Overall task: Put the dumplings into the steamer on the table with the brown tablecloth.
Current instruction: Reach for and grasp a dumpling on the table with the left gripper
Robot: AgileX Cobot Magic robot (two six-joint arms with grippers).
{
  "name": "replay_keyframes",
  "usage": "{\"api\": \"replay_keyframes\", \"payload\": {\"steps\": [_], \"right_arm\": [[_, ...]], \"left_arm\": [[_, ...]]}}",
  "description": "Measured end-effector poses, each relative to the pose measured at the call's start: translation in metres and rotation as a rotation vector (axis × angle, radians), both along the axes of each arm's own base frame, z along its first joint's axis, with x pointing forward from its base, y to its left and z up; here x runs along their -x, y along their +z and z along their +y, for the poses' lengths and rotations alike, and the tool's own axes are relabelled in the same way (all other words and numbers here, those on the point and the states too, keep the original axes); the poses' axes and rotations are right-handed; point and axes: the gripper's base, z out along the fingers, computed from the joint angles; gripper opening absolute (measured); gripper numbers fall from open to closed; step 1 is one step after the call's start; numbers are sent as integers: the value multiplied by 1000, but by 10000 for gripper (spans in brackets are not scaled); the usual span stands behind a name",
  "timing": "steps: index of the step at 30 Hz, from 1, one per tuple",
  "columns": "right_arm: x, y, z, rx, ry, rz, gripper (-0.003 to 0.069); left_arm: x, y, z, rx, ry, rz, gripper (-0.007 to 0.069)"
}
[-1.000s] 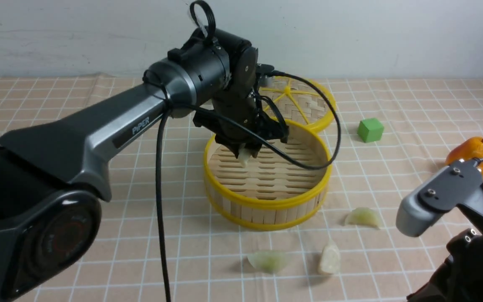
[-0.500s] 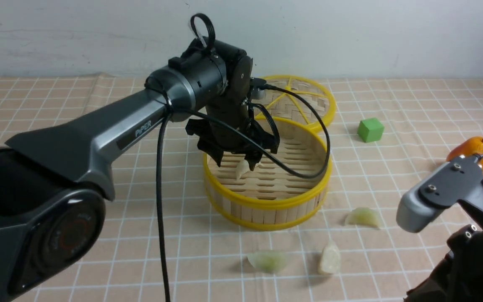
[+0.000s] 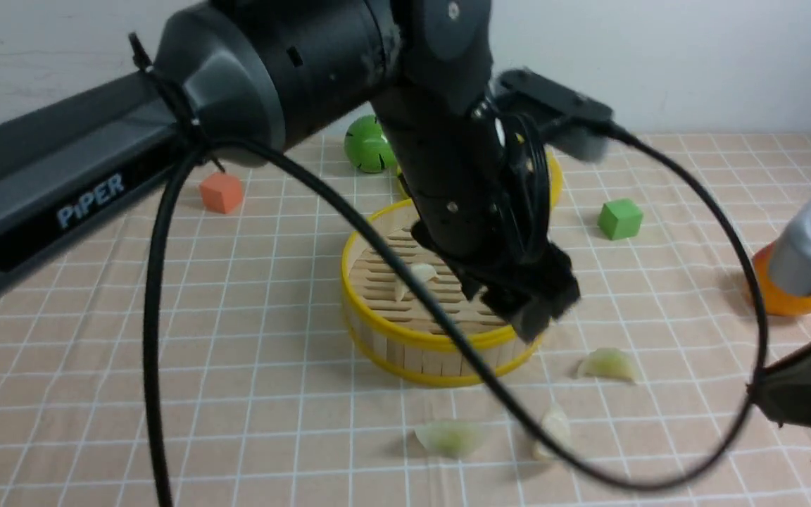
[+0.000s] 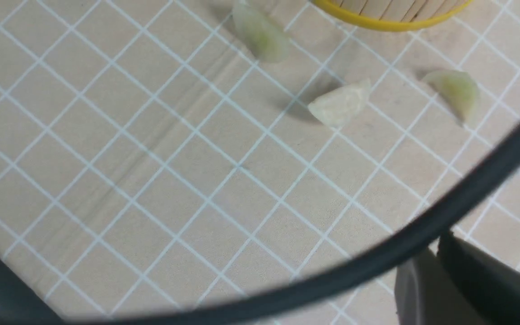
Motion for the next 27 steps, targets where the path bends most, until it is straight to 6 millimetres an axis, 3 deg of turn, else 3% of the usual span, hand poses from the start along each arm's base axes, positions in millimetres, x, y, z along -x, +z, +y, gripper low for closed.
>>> {"api": "replay_keyframes", "payload": {"steps": [5,6,8,9,16,21,27], "right_arm": [[10,6,-6,-22,-16,-13,75],[13,7,-8,-21,-17,-17,77],[15,8,-9,-21,-18,-18,78],[17,8,-10,-15,-17,-14,81],[19,8,-11,-3,-15,0,88],[19,7,-12,2,-15,7,94],[20,7,-12,6,-14,15,95]], "left_arm": [[18,-43,-6,-145,-206,32,489],[16,-57,-8,-174,-230,35,489],[13,-67,-9,-190,-239,31,489],[5,-84,-12,-222,-243,22,489],[-14,-134,-20,-315,-250,-2,485],[-22,-154,-23,-338,-228,-17,484],[-28,-164,-24,-351,-168,-54,483]]}}
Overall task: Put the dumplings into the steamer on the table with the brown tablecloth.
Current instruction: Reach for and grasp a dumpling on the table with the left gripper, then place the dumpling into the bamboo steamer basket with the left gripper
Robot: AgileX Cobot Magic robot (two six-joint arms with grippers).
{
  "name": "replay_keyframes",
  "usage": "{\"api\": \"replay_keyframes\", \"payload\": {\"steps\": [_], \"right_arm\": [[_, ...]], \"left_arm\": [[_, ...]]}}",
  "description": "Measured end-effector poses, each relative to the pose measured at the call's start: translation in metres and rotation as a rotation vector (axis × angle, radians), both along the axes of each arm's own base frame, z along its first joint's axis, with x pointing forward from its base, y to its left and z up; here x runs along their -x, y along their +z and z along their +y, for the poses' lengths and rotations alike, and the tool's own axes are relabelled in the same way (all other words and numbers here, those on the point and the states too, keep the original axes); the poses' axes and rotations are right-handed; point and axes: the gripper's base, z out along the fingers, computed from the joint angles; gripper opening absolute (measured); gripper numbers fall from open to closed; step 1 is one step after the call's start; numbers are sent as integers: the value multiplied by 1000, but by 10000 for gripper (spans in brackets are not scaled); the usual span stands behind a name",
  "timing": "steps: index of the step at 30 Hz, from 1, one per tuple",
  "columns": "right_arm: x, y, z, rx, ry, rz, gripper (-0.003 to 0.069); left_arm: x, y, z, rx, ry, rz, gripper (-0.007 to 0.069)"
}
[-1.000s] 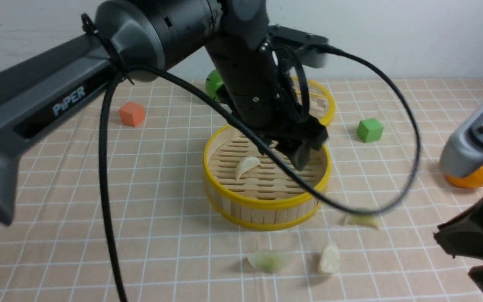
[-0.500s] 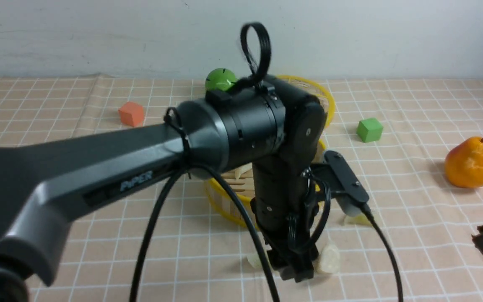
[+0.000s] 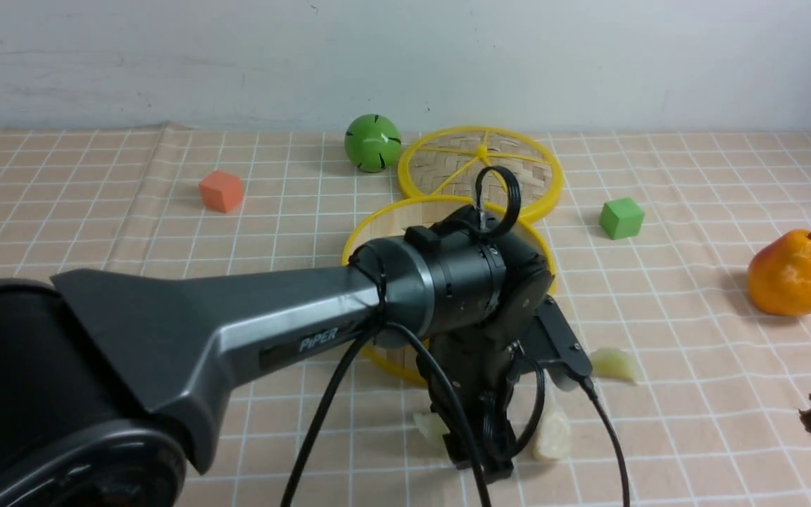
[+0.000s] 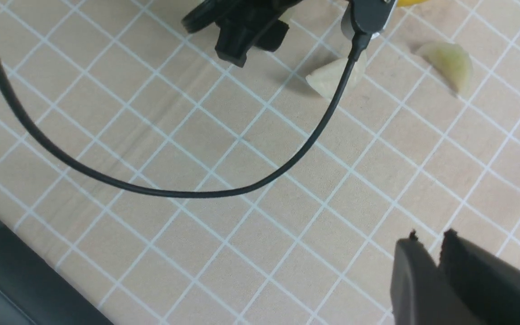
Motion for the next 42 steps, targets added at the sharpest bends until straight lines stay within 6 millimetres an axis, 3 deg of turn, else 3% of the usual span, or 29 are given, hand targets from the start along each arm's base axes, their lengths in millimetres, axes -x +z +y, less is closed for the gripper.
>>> {"api": "replay_keyframes", "payload": {"steps": [8,14,22,27,29,30,32,34,35,38,42], "right_arm": [[0,0,0,-1,0,0,95],[0,0,0,-1,0,0,95],[0,0,0,-1,0,0,101],[-1,1,0,-6,-1,-9,102],[-1,1,1,-13,-1,-12,104],[-1,1,1,-13,-1,-12,104],[-1,1,2,-19,1,-9,105],[-1,1,2,-20,0,-11,105],[-1,1,2,-20,0,-11,105],[-1,1,2,-23,1,-11,105],[0,1,4,-44,6,2,105]], "left_arm": [[-2,0,2,-4,85,-18,472],[-1,-3,4,-30,147,3,315],[5,9,7,-40,181,50,316],[-2,70,-1,142,293,-27,315],[-12,110,-5,291,377,-74,315],[-12,110,-5,291,377,-74,315],[-29,133,-3,409,468,-77,315],[-43,137,0,462,526,-80,315],[-47,134,1,463,537,-77,315],[-82,111,7,504,654,-84,315],[-106,78,13,491,713,-86,315]]}}
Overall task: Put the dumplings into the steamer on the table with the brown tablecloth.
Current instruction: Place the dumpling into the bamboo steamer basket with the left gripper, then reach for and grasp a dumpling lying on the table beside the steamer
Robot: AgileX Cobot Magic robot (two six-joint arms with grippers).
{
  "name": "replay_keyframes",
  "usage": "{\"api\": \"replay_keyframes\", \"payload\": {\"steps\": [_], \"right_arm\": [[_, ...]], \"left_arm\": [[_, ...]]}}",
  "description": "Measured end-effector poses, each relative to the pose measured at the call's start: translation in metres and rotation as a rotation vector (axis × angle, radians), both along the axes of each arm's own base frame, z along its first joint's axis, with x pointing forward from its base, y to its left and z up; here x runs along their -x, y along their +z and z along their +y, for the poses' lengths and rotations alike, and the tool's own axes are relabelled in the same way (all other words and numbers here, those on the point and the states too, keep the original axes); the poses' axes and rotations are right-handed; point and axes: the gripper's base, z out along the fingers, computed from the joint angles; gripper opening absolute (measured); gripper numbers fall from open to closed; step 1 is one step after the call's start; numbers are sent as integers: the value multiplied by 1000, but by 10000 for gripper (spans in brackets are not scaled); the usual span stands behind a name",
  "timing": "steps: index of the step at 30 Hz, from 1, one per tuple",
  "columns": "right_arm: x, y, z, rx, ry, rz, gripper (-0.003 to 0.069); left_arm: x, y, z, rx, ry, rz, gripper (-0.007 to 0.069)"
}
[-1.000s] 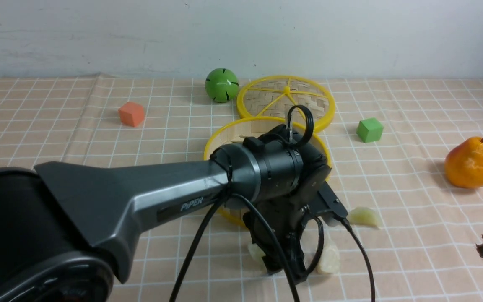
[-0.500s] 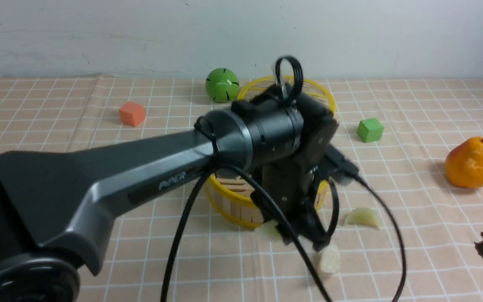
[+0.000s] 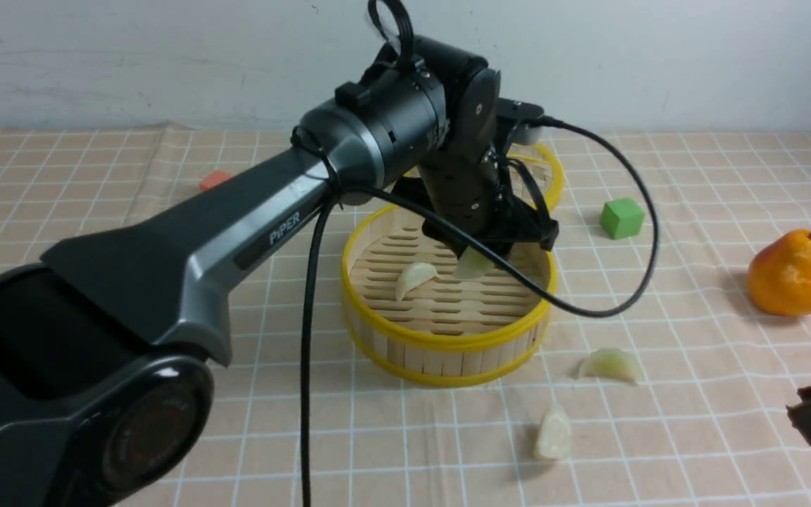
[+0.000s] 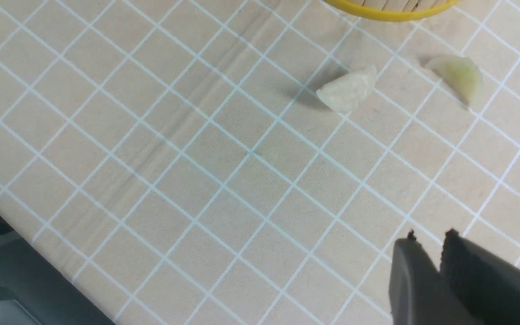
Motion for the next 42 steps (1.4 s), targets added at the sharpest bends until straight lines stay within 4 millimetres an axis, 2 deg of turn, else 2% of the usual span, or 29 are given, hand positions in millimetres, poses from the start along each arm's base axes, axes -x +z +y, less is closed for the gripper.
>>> {"api": "replay_keyframes", "payload": {"steps": [3,8,11,14,15,16,17,19,20,21,22,23,24,25,26,28,31,32,33,36,37,39,40,42], "right_arm": [[1,0,1,-13,3,9,105],[1,0,1,-14,4,9,105],[1,0,1,-14,4,9,105],[1,0,1,-20,-11,15,106],[1,0,1,-19,-14,15,107],[0,0,0,-21,-46,20,107],[-1,0,-1,-21,-61,19,107],[-4,-1,-3,-12,-106,19,108],[-7,-2,-4,-4,-138,15,108],[-9,-2,-4,-5,-159,15,108],[-12,-3,-3,-3,-174,20,108],[-16,-6,-2,2,-186,30,108],[-17,-6,-1,5,-188,31,108],[-26,-12,4,13,-198,51,109],[-27,-13,4,16,-199,55,109],[-45,-25,14,32,-208,91,113],[-71,-48,30,58,-215,151,123],[-74,-50,31,56,-216,151,126],[-85,-63,39,65,-219,184,140],[-107,-91,53,75,-228,243,218],[-110,-95,55,78,-229,255,232],[-125,-119,66,65,-245,297,342],[-126,-121,67,63,-247,301,351],[-139,-141,76,35,-278,334,475]], "left_arm": [[-7,-17,1,-21,11,9,312],[-12,-34,-1,-40,12,13,314],[-13,-36,-2,-35,11,7,356],[-12,-29,-1,-31,13,0,446],[-12,-28,-1,-30,14,-1,451],[-8,-17,2,-30,15,-1,476],[-6,-11,3,-30,15,-2,480],[0,12,8,-21,17,-17,476],[7,36,14,-9,18,-45,459],[10,46,17,-7,20,-58,442],[16,66,22,3,22,-85,421],[25,89,30,12,26,-115,380],[28,97,33,14,27,-125,365],[42,127,45,18,34,-161,307],[44,131,47,18,36,-165,288],[67,169,66,13,32,-211,176],[95,211,88,41,27,-294,46],[96,213,89,43,28,-298,30],[107,225,97,55,29,-321,-11],[134,246,117,77,31,-354,-14],[136,245,118,74,31,-350,-14],[157,250,134,78,37,-346,-14],[157,250,134,78,37,-346,-14],[175,247,147,72,40,-325,-14]]}}
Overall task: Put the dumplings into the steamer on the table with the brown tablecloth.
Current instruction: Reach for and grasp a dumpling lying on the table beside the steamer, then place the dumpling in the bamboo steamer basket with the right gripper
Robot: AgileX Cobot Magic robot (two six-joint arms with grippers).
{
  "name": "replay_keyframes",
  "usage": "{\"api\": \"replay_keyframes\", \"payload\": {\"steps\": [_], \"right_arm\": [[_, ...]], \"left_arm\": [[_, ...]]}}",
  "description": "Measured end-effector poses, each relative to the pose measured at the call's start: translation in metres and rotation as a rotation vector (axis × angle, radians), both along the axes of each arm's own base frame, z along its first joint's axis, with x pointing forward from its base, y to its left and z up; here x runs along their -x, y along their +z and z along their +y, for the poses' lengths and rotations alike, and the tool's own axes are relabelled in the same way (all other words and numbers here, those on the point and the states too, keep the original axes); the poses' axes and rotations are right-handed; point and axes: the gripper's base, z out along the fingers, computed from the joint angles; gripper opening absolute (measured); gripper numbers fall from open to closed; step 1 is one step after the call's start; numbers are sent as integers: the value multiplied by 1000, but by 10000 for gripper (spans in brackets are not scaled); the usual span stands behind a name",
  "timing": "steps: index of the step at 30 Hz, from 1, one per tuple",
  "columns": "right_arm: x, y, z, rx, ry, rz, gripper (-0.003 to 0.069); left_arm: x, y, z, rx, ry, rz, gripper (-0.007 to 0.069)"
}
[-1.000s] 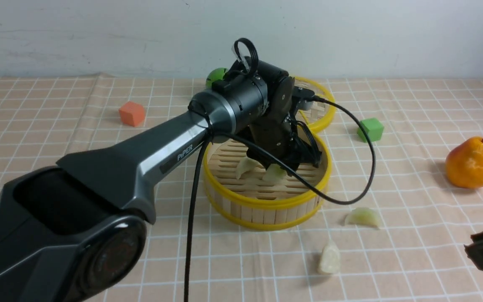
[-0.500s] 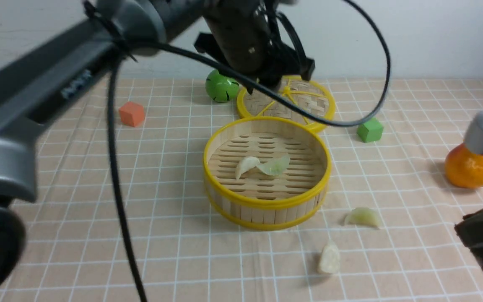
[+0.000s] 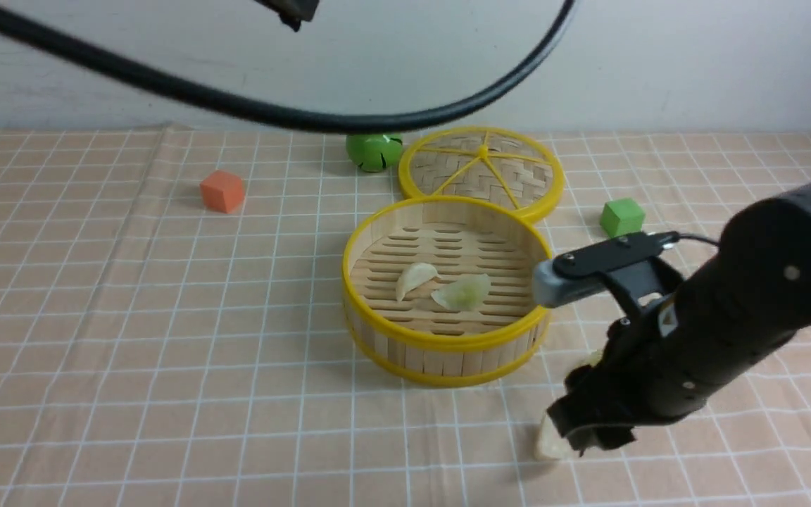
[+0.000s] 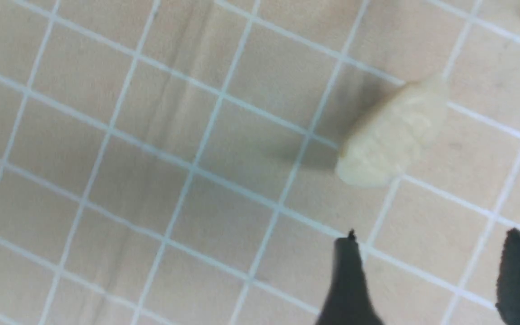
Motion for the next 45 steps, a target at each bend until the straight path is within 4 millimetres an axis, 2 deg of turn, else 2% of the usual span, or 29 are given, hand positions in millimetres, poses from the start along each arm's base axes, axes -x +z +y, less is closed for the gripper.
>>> {"api": "replay_keyframes", "payload": {"steps": [1,2,4,5,8,14,16,17,21,25,27,28,29,30,31,32,33,34,38,41,45], "right_arm": [[-5,-6,3,-11,-17,6,519],[-5,-8,4,-9,-17,11,519],[-19,-21,11,-26,-56,9,611],[-20,-22,12,-26,-57,9,615],[-32,-39,18,-14,-84,40,634],[-44,-64,23,32,-112,91,533],[-45,-68,23,43,-110,100,496],[-45,-68,23,46,-110,106,445],[-44,-69,22,59,-104,120,303],[-41,-66,20,84,-90,137,304],[-40,-57,18,106,-75,143,304],[-41,-47,18,112,-65,129,304],[-42,-46,18,112,-64,130,304],[-46,-25,19,111,-47,92,304],[-46,-24,19,111,-47,89,304],[-52,2,22,99,-21,44,304],[-54,10,23,96,-13,33,304],[-59,27,26,87,7,3,304],[-72,59,34,68,36,-52,304],[-87,72,42,53,40,-84,304],[-104,69,53,50,54,-84,304]], "left_arm": [[9,-1,5,4,-2,9,-14],[10,-2,6,3,-3,12,-14],[27,-13,16,-4,-13,57,-14],[29,-12,18,1,-14,52,-14],[53,-27,33,-7,-25,100,-14],[97,-49,63,-10,-31,127,-14],[105,-54,69,-10,-30,128,-14],[115,-59,76,-8,-29,127,-14],[133,-66,89,10,-19,120,-14],[149,-66,101,41,-14,89,-14],[158,-64,108,64,-10,67,-14],[163,-62,111,76,-10,54,-14],[164,-62,112,81,-9,49,-14],[169,-60,116,96,-7,34,-14],[170,-60,116,97,-7,32,-14],[174,-58,119,110,-5,21,-14],[175,-58,120,112,-5,18,-14],[176,-58,121,115,-5,14,-14],[176,-58,121,116,-5,14,-14],[176,-58,121,116,-4,15,-14],[176,-58,121,117,-3,15,-14]]}}
